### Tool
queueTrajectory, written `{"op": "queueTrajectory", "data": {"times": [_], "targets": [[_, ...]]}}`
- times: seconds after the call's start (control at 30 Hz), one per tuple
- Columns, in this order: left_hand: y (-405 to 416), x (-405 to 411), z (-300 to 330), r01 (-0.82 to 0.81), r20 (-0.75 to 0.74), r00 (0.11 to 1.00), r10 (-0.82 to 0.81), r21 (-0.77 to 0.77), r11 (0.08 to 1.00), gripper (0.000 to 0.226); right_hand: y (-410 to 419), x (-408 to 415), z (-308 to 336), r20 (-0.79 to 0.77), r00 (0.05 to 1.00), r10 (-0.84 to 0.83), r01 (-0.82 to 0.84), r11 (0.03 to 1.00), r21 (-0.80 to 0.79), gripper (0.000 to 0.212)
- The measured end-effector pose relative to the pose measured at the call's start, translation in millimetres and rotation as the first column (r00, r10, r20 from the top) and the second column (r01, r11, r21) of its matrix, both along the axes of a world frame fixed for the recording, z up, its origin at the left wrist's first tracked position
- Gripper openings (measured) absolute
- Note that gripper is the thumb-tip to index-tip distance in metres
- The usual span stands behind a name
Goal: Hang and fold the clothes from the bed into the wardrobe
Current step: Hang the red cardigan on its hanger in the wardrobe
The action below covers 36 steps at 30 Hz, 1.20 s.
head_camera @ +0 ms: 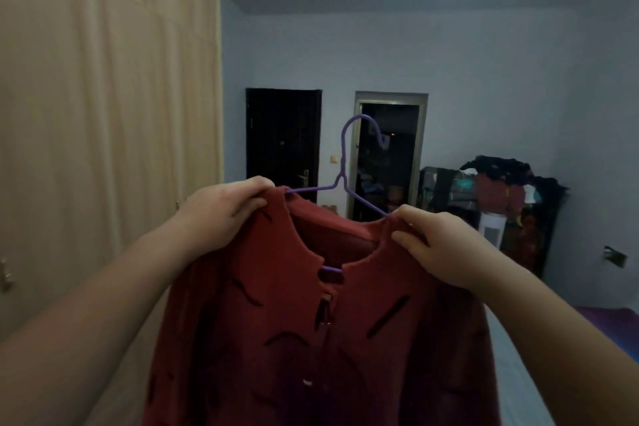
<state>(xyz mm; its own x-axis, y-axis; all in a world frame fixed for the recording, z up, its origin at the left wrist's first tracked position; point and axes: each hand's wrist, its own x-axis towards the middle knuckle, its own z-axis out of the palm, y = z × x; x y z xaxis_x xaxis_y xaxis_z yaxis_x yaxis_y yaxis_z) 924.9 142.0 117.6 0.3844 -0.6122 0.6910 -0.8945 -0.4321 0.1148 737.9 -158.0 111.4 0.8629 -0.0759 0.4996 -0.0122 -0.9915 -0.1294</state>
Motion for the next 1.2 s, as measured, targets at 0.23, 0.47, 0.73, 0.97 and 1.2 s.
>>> {"op": "queueTrajectory", "data": {"times": [0.23, 0.47, 0.73, 0.97, 1.2], "targets": [[46, -37, -6, -0.2, 0.029, 0.979, 0.203, -0.075, 0.977, 0.03, 39, 37, -13, 0.12, 0.987, 0.108, -0.101, 0.993, -0.062, 0.012], [146, -79, -5, -0.449, -0.223, 0.866, 0.448, 0.047, 0.892, 0.023, 118, 79, -17, 0.403, 0.877, 0.262, -0.248, 0.965, -0.086, 0.019], [210, -141, 42, -0.242, -0.701, 0.687, 0.189, 0.024, 0.97, 0.026, 245, 106, -19, 0.422, 0.753, 0.506, -0.516, 0.851, -0.098, 0.014], [291, -177, 6, -0.373, -0.874, 0.483, -0.055, -0.262, 0.89, 0.018, 374, 73, -44, 0.311, 0.848, 0.43, -0.473, 0.878, 0.073, 0.032], [426, -220, -23, -0.697, -0.906, 0.358, -0.226, -0.421, 0.58, 0.028, 542, -54, -78, 0.133, 0.649, 0.749, -0.682, 0.495, 0.538, 0.029]]}}
